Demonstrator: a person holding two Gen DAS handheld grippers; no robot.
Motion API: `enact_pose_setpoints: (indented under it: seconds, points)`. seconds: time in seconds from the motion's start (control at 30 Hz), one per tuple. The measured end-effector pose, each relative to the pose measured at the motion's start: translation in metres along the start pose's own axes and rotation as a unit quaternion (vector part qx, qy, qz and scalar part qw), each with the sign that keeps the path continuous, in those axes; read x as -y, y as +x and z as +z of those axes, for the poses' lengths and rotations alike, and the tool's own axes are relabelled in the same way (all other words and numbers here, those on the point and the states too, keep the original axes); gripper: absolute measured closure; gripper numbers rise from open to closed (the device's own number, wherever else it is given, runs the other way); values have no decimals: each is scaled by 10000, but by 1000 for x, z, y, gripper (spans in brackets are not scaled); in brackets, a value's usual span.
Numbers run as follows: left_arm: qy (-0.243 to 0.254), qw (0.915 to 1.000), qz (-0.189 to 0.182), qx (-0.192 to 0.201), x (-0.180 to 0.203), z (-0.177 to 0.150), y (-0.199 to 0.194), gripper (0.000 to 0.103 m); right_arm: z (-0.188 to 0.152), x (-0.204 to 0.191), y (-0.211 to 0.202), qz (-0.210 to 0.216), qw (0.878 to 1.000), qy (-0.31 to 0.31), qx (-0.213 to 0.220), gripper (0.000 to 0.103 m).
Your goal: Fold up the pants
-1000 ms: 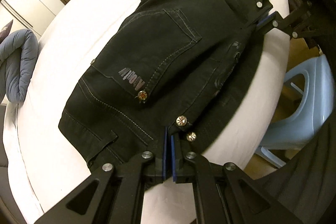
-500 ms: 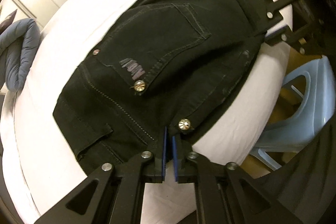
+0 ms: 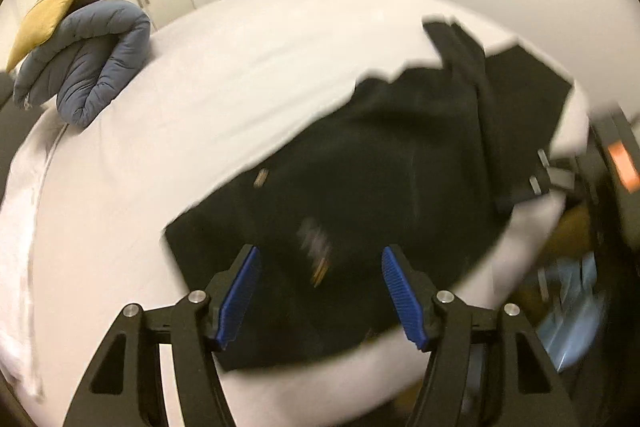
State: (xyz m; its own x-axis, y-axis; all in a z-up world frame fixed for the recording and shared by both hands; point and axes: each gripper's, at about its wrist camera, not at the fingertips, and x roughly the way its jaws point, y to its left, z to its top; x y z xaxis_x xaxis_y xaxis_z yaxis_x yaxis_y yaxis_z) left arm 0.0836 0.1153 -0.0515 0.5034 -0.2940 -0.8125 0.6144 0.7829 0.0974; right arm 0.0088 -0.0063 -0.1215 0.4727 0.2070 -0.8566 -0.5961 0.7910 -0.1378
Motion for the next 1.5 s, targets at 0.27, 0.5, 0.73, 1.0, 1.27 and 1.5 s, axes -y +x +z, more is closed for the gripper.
enact_pose_setpoints:
  seconds: [0.27,0.5,0.73,1.0,1.27,1.5]
  points:
    - [-827,9952,-506,-128,63,50,93,37,-42,151,-56,933,9426,3109,784,39]
    - [-1789,9790,-816,-537,55,24,131,41,-83,364,-52,661,8341,5350,1166,39]
    - [-1881,9766,-841,-614,55,24,131,41,-92,492,10,1046,7402,6503,1350,41]
    - [-2059,9720,-941,-623,48,23,132,42,-100,547,74,1143,6972,6986,1134,48]
    - [-2031,9729,-893,-645,50,23,130,41,-79,552,98,1093,7241,6726,1062,101]
    - [-2049,9719,-949,-670,50,23,131,42,-96,535,-14,802,7120,6643,2131,101]
